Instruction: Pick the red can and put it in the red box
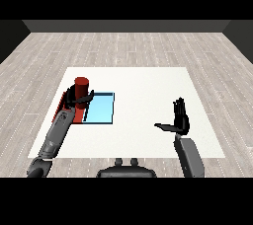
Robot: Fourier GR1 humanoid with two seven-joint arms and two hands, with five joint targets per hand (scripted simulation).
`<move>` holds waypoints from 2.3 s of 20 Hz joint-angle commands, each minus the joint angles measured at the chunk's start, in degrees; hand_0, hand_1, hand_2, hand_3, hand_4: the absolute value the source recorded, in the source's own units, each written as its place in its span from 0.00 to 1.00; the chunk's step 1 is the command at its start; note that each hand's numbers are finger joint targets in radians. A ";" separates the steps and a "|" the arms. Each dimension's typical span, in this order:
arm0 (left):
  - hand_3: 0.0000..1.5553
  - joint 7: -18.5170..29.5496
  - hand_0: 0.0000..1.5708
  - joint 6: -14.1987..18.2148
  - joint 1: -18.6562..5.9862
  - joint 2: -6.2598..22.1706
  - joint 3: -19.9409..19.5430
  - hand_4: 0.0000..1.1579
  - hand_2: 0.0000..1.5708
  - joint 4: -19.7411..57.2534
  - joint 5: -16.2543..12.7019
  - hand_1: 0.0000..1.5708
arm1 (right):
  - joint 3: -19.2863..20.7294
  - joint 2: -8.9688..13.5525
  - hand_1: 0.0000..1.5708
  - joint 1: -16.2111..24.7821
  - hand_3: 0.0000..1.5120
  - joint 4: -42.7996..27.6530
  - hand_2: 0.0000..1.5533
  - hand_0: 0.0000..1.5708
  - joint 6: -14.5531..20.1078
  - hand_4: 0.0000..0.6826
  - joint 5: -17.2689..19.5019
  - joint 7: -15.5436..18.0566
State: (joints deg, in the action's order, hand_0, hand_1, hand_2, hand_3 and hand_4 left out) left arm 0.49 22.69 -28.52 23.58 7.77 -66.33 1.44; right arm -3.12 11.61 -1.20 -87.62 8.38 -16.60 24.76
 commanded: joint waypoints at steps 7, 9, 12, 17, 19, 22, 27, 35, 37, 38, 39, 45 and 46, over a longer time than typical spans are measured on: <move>0.96 8.85 1.00 -3.11 -5.21 3.74 -10.35 0.94 1.00 32.46 -1.03 1.00 | 1.42 0.16 0.00 -0.94 0.00 3.36 0.00 0.00 -1.73 0.00 0.90 3.29; 0.96 11.97 1.00 -1.11 -6.06 2.02 -10.25 0.92 1.00 39.11 0.73 1.00 | 2.53 0.40 0.00 -2.88 0.00 6.39 0.00 0.00 -3.74 0.00 0.26 5.96; 0.92 8.24 0.89 1.98 -8.46 2.53 -9.20 0.90 0.91 46.65 3.99 0.89 | 0.73 -0.53 0.00 -2.06 0.00 4.07 0.00 0.00 -1.48 0.00 2.59 5.34; 0.00 6.33 0.34 3.16 -11.57 3.17 -8.57 0.57 0.39 56.32 6.72 0.34 | 1.11 1.05 0.00 -2.34 0.00 0.10 0.00 0.00 -0.74 0.00 3.53 3.65; 0.00 5.11 0.54 5.81 -12.46 0.69 -9.27 0.61 0.51 58.76 6.47 0.54 | 2.18 0.87 0.00 -1.40 0.00 2.54 0.00 0.00 -2.20 0.00 2.82 6.97; 0.00 5.54 0.72 -1.10 -14.39 3.35 -12.67 0.45 0.70 59.65 3.13 0.72 | 2.58 0.72 0.00 -0.66 0.00 0.99 0.00 0.00 -2.01 0.00 2.73 7.53; 0.00 4.60 0.00 -4.91 -14.47 3.91 -5.36 0.56 0.00 63.40 10.93 0.00 | 1.06 -0.21 0.00 -0.54 0.00 -0.10 0.00 0.00 -2.93 0.00 2.89 7.34; 0.00 -1.45 0.00 -4.16 -15.35 3.29 -6.98 0.00 0.00 65.16 9.74 0.00 | 0.75 -0.32 0.00 0.97 0.00 -3.19 0.00 0.00 -3.67 0.00 2.46 5.75; 0.00 3.06 0.00 -2.91 -14.38 3.83 -10.15 0.00 0.00 62.36 6.56 0.00 | 0.84 -1.32 0.00 -1.99 0.00 0.79 0.00 0.00 -4.09 0.00 2.88 8.00; 0.00 6.65 0.00 -0.09 -13.56 3.98 -11.45 0.00 0.00 60.51 5.33 0.00 | 1.19 -0.21 0.00 -2.83 0.00 -2.19 0.00 0.00 -3.44 0.00 2.63 4.99; 0.00 9.46 0.00 0.67 -14.39 4.63 -14.02 0.00 0.00 58.55 2.83 0.00 | 1.45 -0.21 0.00 1.06 0.00 -1.90 0.00 0.00 -5.30 0.00 1.91 8.59; 0.00 31.48 0.00 -5.19 -12.76 -0.20 -24.75 0.00 0.00 44.21 -9.05 0.00 | 1.65 0.46 0.00 1.21 0.00 -2.46 0.00 0.00 -6.88 0.00 0.54 7.40; 0.00 33.78 0.00 -6.63 -14.02 -2.08 -24.83 0.00 0.00 41.84 -9.70 0.00 | 0.00 -0.93 0.00 0.22 0.00 -2.75 0.00 0.00 -5.95 0.00 1.43 6.78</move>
State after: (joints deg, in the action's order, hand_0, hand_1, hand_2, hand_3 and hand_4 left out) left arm 23.86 19.45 -42.37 24.64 -13.02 -16.92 -3.24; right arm -2.06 11.51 -0.80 -89.87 2.61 -15.07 32.14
